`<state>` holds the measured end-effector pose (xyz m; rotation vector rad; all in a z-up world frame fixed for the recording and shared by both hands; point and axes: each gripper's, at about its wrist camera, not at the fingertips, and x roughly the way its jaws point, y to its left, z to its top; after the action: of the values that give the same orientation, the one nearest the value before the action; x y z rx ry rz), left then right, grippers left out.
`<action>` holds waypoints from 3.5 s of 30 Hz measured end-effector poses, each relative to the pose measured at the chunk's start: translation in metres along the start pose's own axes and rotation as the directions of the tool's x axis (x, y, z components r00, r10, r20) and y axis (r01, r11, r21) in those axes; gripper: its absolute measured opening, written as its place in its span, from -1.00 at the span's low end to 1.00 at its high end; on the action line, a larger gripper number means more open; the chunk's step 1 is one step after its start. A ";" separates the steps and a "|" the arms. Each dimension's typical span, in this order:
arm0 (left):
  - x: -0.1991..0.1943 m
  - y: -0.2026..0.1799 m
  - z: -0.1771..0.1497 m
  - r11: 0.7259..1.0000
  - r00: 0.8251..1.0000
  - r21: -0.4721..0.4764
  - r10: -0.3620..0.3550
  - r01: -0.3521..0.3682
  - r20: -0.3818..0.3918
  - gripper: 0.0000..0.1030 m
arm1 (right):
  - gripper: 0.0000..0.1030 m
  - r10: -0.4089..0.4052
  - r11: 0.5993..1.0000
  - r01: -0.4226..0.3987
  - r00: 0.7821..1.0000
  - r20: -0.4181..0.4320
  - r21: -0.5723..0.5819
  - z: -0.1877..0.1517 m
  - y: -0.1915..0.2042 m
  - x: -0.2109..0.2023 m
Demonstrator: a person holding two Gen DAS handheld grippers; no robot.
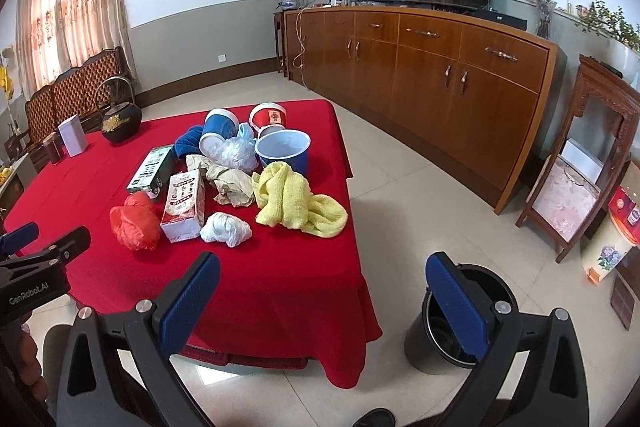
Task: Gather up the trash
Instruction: 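Grasp the red plastic bag with the left tool while the right tool grasps the yellow cloth, then carry the red bag and yellow cloth in both tools over the black bin, then open both tools to drop the bag and cloth into the bin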
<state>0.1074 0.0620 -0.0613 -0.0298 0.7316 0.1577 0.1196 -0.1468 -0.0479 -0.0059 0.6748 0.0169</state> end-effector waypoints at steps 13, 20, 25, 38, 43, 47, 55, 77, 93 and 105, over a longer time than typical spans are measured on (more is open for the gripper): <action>0.076 0.013 0.019 0.999 0.997 -0.032 0.026 -0.028 -0.069 0.99 | 1.00 0.022 1.000 -0.023 0.998 -0.061 -0.019 0.028 0.019 0.092; 0.106 0.016 0.020 0.999 0.994 -0.041 0.016 -0.020 -0.104 0.88 | 1.00 0.025 1.000 -0.025 0.995 -0.100 -0.003 0.040 0.021 0.144; 0.122 0.018 0.019 0.999 0.991 -0.051 -0.014 0.007 -0.134 0.74 | 1.00 0.040 0.999 -0.041 0.991 -0.124 -0.006 0.044 0.025 0.171; 0.132 0.021 0.012 0.991 0.983 -0.083 -0.112 0.101 -0.148 -0.22 | 0.08 0.138 0.990 -0.142 0.977 -0.161 -0.017 0.036 0.036 0.199; 0.126 0.023 0.012 0.990 0.984 -0.080 -0.125 0.116 -0.128 -0.29 | -0.25 0.171 0.984 -0.177 0.975 -0.141 -0.031 0.035 0.038 0.190; 0.117 0.025 0.016 0.990 0.987 -0.079 -0.126 0.119 -0.100 -0.32 | -0.34 0.202 0.979 -0.205 0.971 -0.128 -0.014 0.036 0.035 0.181; 0.088 0.025 0.026 0.989 0.989 -0.063 -0.137 0.134 -0.047 -0.32 | -0.34 0.212 0.977 -0.212 0.975 -0.063 0.004 0.044 0.023 0.145; 0.020 -0.185 0.017 0.828 0.854 0.209 -0.505 0.521 -0.130 -0.32 | -0.34 -0.089 0.961 0.090 0.996 -0.019 0.263 -0.017 -0.188 0.028; 0.077 -0.371 -0.040 0.673 0.723 0.287 -0.561 0.682 -0.403 -0.32 | -0.34 -0.149 0.843 0.243 0.963 -0.225 0.480 -0.091 -0.335 0.080; 0.122 -0.417 -0.066 0.661 0.714 0.324 -0.484 0.677 -0.505 -0.25 | -0.32 -0.107 0.782 0.303 0.926 -0.362 0.545 -0.118 -0.386 0.148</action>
<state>0.2169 -0.3395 -0.2038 0.1941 1.1009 -0.7049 0.1684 -0.5318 -0.2322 0.5384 0.9746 -0.4240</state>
